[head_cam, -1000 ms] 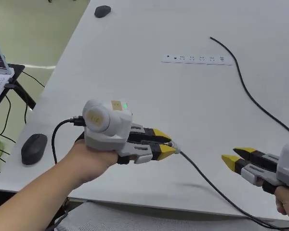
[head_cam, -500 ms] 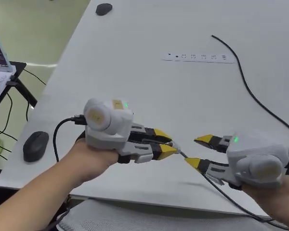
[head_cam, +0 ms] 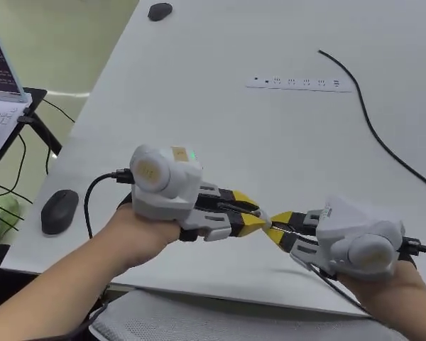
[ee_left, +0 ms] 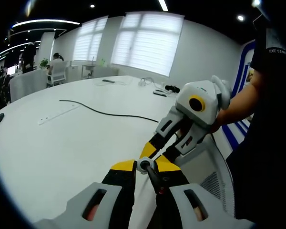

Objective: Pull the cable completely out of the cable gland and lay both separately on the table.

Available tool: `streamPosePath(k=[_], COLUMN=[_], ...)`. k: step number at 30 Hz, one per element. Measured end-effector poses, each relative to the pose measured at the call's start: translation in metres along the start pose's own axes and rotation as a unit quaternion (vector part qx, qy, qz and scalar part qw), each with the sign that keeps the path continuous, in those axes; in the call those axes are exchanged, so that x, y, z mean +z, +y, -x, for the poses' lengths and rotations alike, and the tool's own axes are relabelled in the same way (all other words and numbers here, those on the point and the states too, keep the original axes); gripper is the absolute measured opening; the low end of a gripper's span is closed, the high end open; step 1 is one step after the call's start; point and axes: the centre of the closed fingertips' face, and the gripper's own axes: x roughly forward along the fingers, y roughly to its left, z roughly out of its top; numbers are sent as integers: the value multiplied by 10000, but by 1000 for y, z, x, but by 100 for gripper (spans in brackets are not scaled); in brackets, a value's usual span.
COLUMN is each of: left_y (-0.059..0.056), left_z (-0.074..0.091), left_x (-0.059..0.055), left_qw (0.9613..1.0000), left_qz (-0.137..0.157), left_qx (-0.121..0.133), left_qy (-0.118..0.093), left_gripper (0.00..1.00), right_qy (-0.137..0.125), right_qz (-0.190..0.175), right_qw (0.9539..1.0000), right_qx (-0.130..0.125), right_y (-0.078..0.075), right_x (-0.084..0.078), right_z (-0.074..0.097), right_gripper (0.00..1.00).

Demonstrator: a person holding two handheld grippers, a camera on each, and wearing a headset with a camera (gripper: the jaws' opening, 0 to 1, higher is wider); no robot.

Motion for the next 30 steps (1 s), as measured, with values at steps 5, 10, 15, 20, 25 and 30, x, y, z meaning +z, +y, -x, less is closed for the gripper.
streamPosePath(k=[5, 10, 15, 20, 25, 30], left_y=[1, 0, 0, 0, 0, 0], left_z=[-1, -1, -1, 1, 2, 4], left_x=[-2, -1, 3, 8, 8, 8], left_qw=[10000, 9999, 9998, 9996, 9996, 9995], left_qz=[71, 77, 125, 159, 148, 168], left_qx=[10, 27, 38, 29, 19, -1], left_qy=[-37, -67, -160, -249, -244, -263], left_gripper=[14, 14, 14, 14, 14, 14], right_qy=[-134, 21, 197, 291, 359, 432], right_qz=[-259, -382, -633, -839, -1165, -1295], right_qw=[9996, 9990, 9966, 9937, 9887, 9857], right_qx=[-59, -251, -494, -681, -878, -989], right_y=[-1, -7, -20, -33, -46, -50], right_x=[-3, -10, -22, -34, -45, -55], right_z=[1, 4, 10, 18, 27, 33], right_gripper=[0, 0, 0, 0, 0, 0])
